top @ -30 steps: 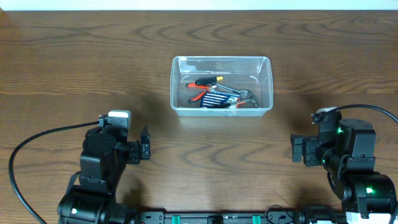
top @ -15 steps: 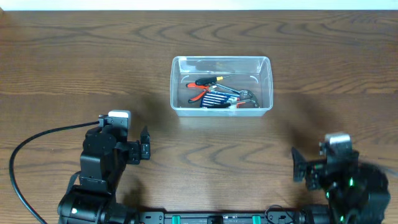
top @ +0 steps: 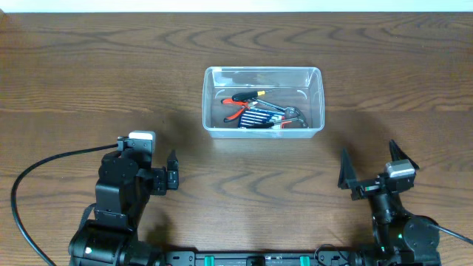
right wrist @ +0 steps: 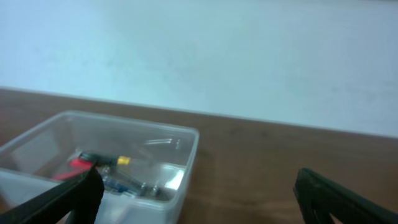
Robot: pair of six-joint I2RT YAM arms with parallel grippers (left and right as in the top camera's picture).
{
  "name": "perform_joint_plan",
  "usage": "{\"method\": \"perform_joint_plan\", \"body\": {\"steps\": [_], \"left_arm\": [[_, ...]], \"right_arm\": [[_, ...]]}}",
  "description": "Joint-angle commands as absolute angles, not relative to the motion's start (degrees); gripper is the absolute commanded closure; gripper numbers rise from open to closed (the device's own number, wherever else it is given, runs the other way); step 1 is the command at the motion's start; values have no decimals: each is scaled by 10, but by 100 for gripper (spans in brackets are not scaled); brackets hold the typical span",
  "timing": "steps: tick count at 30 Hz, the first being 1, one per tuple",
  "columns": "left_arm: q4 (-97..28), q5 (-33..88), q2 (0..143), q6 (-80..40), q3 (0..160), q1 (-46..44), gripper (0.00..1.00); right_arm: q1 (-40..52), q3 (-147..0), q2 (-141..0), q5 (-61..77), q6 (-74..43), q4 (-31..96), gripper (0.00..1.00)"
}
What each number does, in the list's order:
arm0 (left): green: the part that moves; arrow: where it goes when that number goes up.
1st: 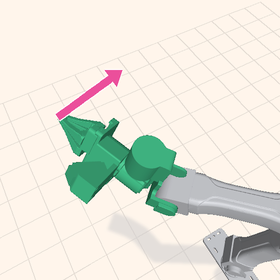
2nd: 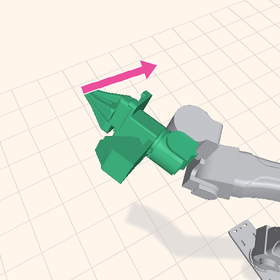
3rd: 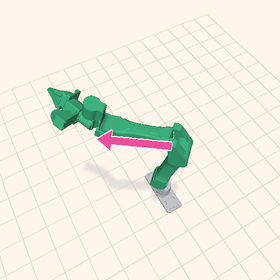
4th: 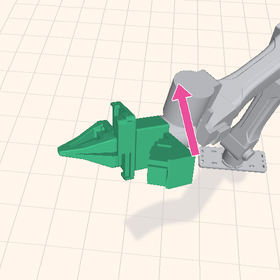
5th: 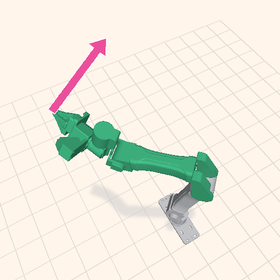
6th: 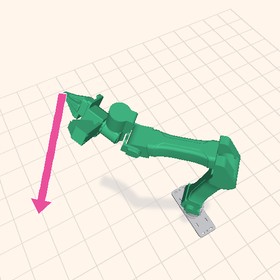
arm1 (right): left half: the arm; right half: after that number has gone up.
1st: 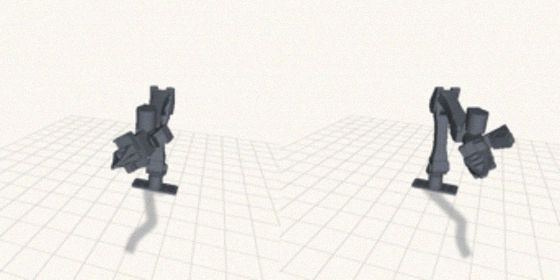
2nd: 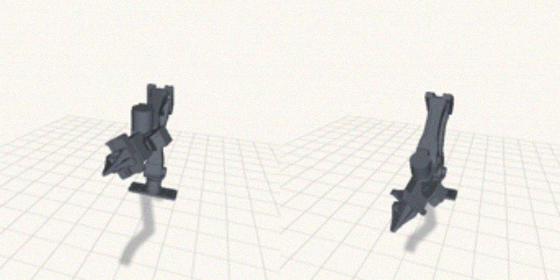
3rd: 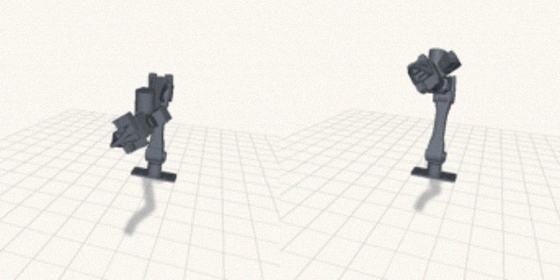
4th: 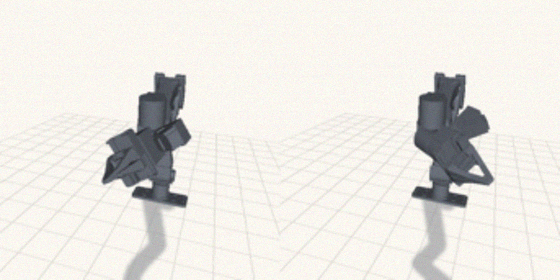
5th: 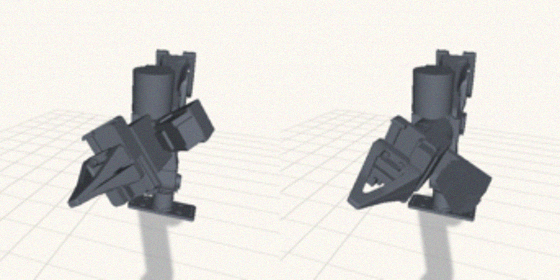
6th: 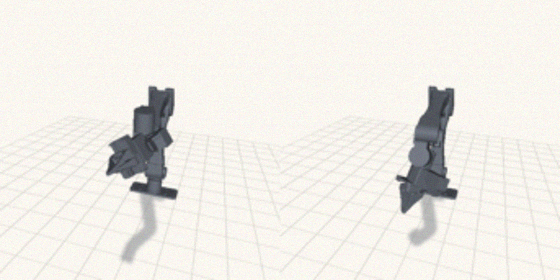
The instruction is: Pack container
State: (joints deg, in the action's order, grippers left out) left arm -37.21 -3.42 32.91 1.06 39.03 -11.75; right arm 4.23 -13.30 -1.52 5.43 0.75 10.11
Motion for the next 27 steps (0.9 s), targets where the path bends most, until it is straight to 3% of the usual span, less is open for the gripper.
{"method": "perform_joint_plan", "body": {"steps": [1, 9, 27], "left_arm": [[-372, -41, 329, 3, 389, -119, 2], [-372, -41, 329, 3, 389, -119, 1], [-372, -41, 329, 3, 389, -119, 1]], "right_arm": [[52, -98, -3, 4, 12, 59, 1], [53, -33, -3, -89, -18, 67, 1], [53, -24, -3, -82, -36, 83, 1]]}}
